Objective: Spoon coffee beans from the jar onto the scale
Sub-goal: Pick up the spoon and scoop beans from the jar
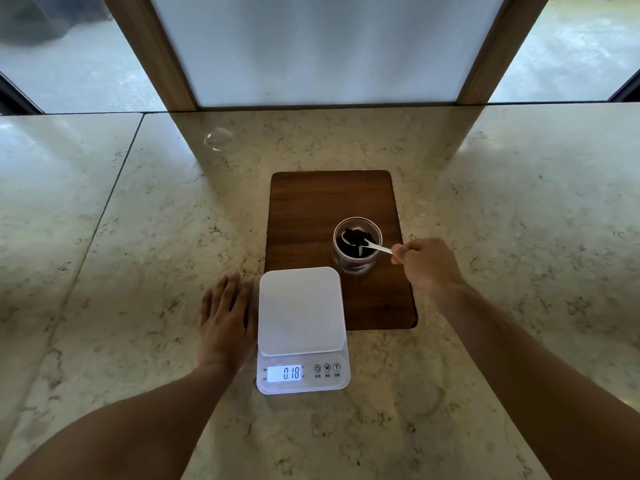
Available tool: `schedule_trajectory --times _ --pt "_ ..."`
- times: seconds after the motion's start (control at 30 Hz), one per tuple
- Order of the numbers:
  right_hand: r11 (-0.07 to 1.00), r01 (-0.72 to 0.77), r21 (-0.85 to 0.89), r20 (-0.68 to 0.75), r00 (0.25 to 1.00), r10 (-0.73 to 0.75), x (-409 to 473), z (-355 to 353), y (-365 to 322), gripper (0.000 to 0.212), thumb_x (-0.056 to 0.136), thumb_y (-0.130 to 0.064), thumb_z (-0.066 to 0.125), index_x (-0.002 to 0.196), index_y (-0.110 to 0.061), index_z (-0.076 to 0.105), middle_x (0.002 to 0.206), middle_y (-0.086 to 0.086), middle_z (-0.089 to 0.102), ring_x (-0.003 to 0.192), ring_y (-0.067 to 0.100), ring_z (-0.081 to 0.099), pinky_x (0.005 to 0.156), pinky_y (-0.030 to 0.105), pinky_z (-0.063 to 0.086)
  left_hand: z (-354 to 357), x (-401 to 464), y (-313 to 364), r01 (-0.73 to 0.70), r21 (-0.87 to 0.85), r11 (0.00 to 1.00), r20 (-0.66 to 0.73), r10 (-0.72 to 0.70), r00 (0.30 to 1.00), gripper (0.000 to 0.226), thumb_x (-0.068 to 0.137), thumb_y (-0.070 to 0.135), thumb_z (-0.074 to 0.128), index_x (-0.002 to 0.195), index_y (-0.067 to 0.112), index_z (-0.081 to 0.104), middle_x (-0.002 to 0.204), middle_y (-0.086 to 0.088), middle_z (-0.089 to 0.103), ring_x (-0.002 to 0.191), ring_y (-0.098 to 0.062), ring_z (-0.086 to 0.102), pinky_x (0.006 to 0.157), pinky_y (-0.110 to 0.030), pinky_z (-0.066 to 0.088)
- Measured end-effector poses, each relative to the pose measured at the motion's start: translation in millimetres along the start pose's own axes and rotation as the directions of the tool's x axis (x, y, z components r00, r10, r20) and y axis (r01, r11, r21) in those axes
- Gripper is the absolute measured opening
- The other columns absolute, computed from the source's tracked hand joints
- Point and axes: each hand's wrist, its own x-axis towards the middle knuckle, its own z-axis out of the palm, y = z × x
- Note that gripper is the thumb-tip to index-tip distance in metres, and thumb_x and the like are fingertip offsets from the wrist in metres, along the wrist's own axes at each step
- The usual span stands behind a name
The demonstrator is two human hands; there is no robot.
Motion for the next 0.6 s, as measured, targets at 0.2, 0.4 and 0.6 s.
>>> schedule_trajectory --times 0.2,0.4,0.6 --pt "1.0 0.021 -0.009 0.003 1.0 -0.021 -1 -1 2 0.035 0.094 -0.033 0.06 0.063 -0.022 0.071 0.05 -0.001 0.055 0.045 0.015 0.048 0.049 0.03 0.038 2 0 -1 -0.002 0.004 1.0 0.0 0.002 1.0 0.059 0.098 0.044 0.02 0.147 0.019 0.04 0.16 -0.005 0.028 0.15 -0.019 0.013 0.122 -0.046 0.01" --pt "0.998 0.056 0.036 0.016 0.998 -0.057 -6 -4 -1 0.034 0.095 -0.034 0.059 0.066 -0.021 0.072 0.047 -0.003 0.05 0.044 0.014 0.044 0.048 0.029 0.036 5 0 -2 0.006 0.004 1.0 -0.006 -0.006 1.0 0.056 0.099 0.044 0.022 0.147 0.022 0.04 0.16 -0.004 0.029 0.15 -0.018 0.013 0.122 -0.044 0.008" --pt "0.992 0.124 -0.007 0.059 0.991 -0.124 -19 4 -5 0.033 0.096 -0.037 0.057 0.069 -0.022 0.071 0.045 -0.004 0.046 0.035 0.008 0.035 0.04 0.023 0.03 1 -1 -1 0.009 0.009 1.0 0.016 -0.009 1.0 0.058 0.098 0.045 0.02 0.149 0.022 0.036 0.161 -0.004 0.027 0.151 -0.018 0.011 0.122 -0.046 0.008"
